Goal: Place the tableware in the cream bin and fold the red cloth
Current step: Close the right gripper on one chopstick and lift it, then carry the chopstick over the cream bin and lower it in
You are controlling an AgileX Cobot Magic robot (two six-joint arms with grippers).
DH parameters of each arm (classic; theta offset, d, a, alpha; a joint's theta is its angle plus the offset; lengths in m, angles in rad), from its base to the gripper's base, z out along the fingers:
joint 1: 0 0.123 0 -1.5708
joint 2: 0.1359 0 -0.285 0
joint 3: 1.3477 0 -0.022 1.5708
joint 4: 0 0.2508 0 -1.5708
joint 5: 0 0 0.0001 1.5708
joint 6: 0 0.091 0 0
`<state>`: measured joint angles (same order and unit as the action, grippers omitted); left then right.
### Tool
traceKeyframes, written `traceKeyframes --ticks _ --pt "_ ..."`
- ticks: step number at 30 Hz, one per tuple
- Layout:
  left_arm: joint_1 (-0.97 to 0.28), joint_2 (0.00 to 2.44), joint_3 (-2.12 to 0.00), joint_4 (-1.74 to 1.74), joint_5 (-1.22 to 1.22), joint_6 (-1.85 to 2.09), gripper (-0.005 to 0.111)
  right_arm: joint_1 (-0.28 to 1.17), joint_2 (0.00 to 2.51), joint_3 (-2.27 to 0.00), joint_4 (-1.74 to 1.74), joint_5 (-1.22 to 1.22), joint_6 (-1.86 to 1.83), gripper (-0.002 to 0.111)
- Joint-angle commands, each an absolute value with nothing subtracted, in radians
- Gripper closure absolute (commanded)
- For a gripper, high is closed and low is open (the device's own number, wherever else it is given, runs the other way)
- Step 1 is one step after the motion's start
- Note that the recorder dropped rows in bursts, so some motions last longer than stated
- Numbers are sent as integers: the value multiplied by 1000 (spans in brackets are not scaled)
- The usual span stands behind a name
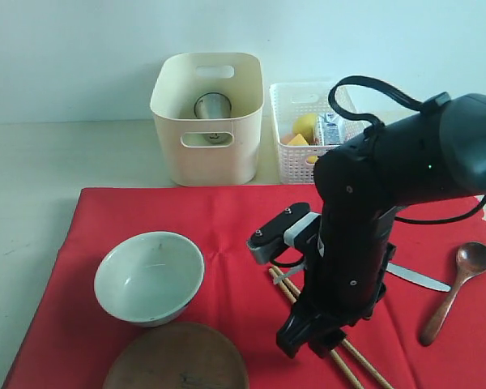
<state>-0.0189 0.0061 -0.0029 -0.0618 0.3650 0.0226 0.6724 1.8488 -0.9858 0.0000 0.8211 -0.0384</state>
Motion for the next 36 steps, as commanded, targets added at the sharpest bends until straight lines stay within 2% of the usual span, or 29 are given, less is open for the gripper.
traceKeyframes --ticks 1,5,7,10,11,12,25,31,36 --pt "-24 0 0 -61 352 22 107 674 1877 -984 0 798 -12 54" --pt "-24 0 0 -61 352 22 107 674 1926 -984 0 782 0 55" --pt "-24 0 0 -61 352 22 107 674 1942 -984 0 782 10 61" --pt "-24 0 0 -61 352 22 107 674 1939 -984 -33 799 10 98" --pt "-24 0 0 -61 352 22 107 674 1935 -984 -35 808 10 106" --pt "-24 0 0 -61 352 22 107 674 1927 -984 -35 815 10 108" --pt "-24 0 0 -61 352 22 107 674 1748 -984 -41 823 10 108" --pt "-24 0 0 -61 352 22 107 674 1581 -984 -70 806 0 108" --pt "-24 0 0 -61 352 22 107 674 1450 -984 -80 670 0 108"
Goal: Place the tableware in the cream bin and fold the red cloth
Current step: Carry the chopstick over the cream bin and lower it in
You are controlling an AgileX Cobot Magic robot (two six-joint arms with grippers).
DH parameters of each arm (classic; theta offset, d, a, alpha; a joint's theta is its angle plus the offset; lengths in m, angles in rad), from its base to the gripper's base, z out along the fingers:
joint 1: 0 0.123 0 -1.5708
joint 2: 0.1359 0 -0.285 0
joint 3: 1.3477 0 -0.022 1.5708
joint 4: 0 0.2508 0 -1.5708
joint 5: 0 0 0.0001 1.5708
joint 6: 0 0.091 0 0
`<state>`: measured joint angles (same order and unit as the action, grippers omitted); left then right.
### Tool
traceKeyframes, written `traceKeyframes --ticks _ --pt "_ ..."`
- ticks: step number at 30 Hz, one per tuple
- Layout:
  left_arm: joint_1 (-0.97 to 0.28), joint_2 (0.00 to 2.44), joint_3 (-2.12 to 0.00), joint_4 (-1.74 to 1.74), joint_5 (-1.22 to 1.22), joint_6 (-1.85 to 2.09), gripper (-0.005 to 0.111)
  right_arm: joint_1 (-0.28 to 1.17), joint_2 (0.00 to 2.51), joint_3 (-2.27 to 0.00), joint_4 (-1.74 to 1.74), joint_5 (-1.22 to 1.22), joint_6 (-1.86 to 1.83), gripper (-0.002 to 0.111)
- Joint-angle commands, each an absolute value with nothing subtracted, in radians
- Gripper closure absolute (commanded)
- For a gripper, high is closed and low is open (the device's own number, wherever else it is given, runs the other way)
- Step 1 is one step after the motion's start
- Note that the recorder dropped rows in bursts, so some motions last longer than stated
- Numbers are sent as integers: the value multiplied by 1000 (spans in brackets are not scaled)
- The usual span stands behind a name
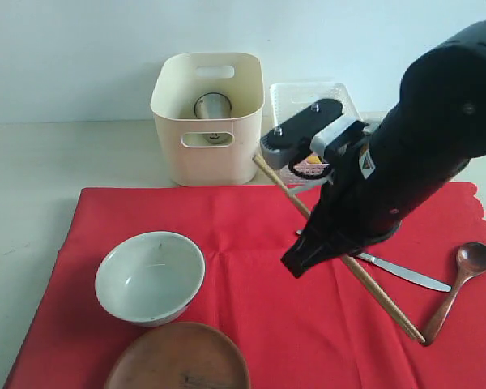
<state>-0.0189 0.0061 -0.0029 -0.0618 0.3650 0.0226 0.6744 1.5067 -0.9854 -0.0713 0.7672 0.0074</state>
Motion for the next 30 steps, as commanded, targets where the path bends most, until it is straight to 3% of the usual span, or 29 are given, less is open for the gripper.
traceKeyframes --ticks 1,10,30 --pt "-24 0 0 -61 352 22 107 674 1433 -984 -78 600 0 108" --pt "-24 0 0 -61 352 22 107 672 1446 -1029 -49 87 32 108" --pt "-24 0 0 -61 352 22 107 559 1874 -1557 -31 35 55 108"
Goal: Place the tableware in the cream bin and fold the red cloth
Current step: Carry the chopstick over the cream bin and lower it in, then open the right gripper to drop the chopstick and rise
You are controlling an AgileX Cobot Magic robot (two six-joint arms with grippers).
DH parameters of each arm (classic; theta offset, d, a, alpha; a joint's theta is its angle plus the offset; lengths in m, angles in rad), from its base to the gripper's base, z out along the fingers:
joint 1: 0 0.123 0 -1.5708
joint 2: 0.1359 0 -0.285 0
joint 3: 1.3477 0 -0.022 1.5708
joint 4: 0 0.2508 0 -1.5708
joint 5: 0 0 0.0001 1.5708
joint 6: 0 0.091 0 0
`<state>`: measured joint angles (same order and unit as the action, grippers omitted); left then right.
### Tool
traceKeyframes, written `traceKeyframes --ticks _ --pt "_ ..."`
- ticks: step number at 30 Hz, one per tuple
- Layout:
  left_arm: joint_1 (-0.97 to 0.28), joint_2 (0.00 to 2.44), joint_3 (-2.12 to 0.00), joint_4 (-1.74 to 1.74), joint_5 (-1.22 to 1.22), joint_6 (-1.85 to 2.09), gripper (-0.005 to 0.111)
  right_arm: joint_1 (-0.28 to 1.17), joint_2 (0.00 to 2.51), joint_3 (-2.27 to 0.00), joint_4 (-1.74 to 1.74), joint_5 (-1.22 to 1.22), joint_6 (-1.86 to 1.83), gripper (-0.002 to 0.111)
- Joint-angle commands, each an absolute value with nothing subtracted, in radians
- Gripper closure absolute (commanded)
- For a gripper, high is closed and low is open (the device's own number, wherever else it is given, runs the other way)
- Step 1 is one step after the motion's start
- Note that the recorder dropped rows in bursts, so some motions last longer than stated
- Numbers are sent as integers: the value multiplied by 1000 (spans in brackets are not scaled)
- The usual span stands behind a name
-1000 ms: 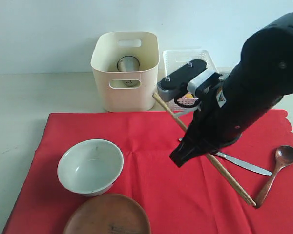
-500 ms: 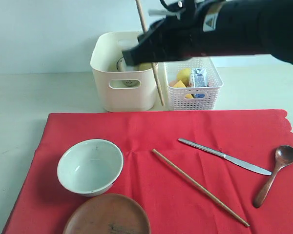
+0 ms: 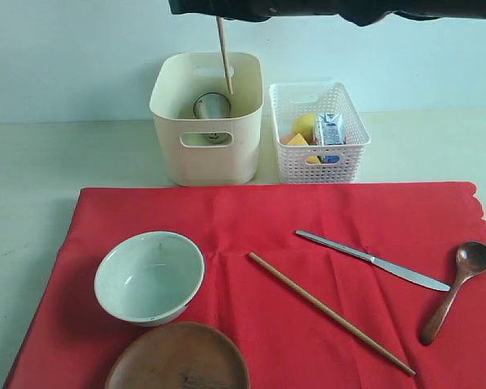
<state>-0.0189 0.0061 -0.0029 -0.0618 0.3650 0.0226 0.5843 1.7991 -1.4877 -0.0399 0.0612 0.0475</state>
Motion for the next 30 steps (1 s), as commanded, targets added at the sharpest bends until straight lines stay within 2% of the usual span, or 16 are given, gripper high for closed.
traceKeyframes --ticks 1,8,16,25,30 --pt "-24 0 0 -61 352 22 107 552 1889 -1567 -31 23 55 108" --pt "-24 0 0 -61 352 22 107 500 2074 -1636 -35 -165 55 108" --pt "-24 0 0 -61 352 22 107 492 2214 -1682 -39 -162 0 108" --pt "-24 0 0 -61 352 22 107 492 2251 -1682 -44 -22 -70 78" --pt "-24 0 0 -61 352 22 107 492 2226 -1682 -44 28 -77 69"
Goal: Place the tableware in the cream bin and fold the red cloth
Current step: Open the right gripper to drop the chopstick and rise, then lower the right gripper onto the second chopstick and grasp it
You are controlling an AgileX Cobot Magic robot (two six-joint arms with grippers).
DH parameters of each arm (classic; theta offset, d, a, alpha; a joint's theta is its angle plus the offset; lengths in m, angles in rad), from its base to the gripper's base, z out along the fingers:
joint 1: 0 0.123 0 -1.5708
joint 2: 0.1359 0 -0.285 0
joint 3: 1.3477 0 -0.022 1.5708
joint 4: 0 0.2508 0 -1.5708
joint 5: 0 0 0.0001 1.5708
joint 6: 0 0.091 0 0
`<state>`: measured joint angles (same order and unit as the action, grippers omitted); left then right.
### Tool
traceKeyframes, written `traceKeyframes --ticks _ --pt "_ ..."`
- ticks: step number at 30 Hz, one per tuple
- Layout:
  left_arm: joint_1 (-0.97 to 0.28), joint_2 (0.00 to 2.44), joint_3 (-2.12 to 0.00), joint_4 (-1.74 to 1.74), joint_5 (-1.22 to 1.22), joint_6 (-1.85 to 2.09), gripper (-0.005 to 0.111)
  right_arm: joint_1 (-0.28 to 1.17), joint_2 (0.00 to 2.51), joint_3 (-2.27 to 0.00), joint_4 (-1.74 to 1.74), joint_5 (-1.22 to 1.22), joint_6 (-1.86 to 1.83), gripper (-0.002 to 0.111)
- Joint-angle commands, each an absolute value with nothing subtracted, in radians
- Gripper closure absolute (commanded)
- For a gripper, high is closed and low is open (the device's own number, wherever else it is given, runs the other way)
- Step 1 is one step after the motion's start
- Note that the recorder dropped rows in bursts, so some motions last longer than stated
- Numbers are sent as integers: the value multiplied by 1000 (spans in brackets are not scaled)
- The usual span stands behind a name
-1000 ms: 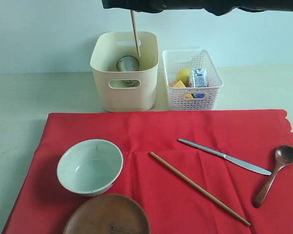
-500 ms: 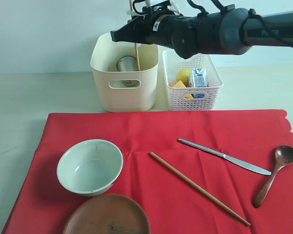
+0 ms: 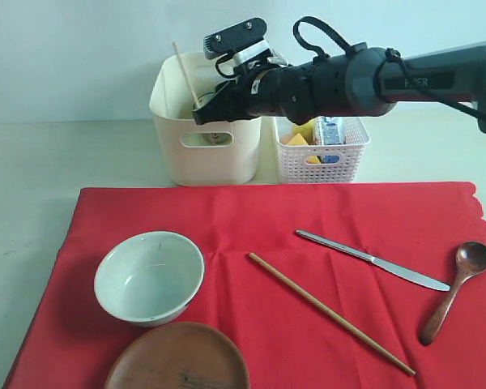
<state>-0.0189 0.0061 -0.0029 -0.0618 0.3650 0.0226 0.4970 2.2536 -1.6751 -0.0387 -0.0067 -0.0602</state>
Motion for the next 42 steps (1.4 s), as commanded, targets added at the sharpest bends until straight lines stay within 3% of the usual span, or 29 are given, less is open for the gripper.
traceKeyframes --ticks 1,28,42 --pt "-24 0 0 -61 352 22 107 492 2216 -1682 -44 43 -77 69" --pt "-24 0 0 -61 352 22 107 494 1802 -1680 -38 943 -110 72" --pt "-24 0 0 -61 352 22 107 494 1522 -1330 28 938 -149 72"
